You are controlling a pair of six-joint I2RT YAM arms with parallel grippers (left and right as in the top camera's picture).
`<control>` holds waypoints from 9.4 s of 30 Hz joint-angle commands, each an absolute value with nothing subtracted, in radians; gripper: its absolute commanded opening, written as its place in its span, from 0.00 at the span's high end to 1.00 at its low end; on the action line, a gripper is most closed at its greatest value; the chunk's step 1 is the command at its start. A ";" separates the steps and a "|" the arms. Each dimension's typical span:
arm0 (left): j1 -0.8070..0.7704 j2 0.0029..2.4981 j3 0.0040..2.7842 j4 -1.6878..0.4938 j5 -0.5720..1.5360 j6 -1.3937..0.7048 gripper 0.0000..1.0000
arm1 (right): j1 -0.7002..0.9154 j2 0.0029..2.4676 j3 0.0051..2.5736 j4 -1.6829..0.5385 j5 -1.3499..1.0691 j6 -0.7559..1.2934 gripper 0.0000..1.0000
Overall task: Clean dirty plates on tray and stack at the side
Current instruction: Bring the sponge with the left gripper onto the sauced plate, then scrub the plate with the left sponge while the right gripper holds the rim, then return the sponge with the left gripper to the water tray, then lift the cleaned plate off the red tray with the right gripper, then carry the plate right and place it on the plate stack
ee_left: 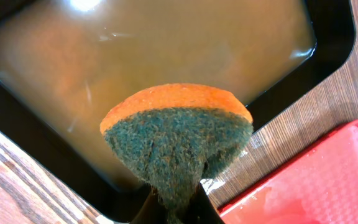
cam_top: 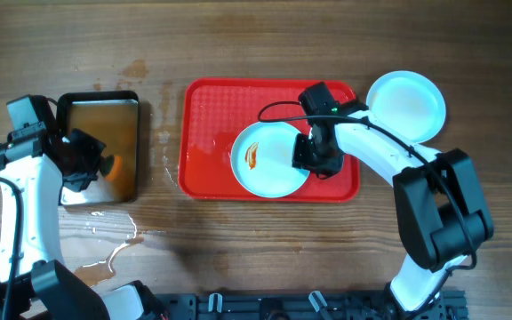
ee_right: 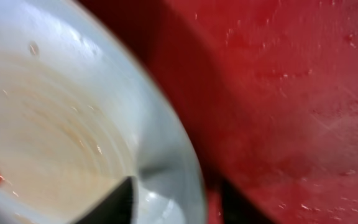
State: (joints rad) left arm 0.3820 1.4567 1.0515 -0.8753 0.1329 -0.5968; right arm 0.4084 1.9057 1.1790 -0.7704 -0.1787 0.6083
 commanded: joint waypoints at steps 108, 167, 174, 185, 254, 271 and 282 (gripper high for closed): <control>-0.476 1.924 1.087 -0.691 -0.643 -0.575 0.96 | 0.596 1.907 1.198 -0.640 0.146 0.394 0.96; -0.395 1.545 1.089 -0.604 -0.545 -0.540 0.96 | 0.595 1.907 1.201 -0.661 0.131 0.416 0.96; -0.069 1.471 1.087 -0.712 -0.079 -0.540 0.96 | 0.596 1.900 1.410 -0.811 0.256 0.337 0.96; 0.302 1.471 1.085 -0.802 -0.033 -0.539 0.95 | 0.550 1.913 1.610 -0.991 0.187 0.288 0.62; 0.402 1.554 0.981 -0.662 0.034 -0.524 0.96 | 0.736 1.750 1.558 -0.749 0.596 0.254 0.96; 0.402 1.554 0.981 -0.660 0.034 -0.502 0.96 | -0.304 1.704 1.427 -0.784 -0.130 0.422 0.96; 0.402 1.554 0.981 -0.657 0.033 -0.502 0.95 | -0.331 1.711 1.254 -0.634 -0.146 0.497 0.36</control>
State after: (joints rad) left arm 0.3969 1.5467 0.9871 -0.6613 0.0254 -0.5171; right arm -0.3412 1.7306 1.2587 -0.6342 -0.0975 0.4599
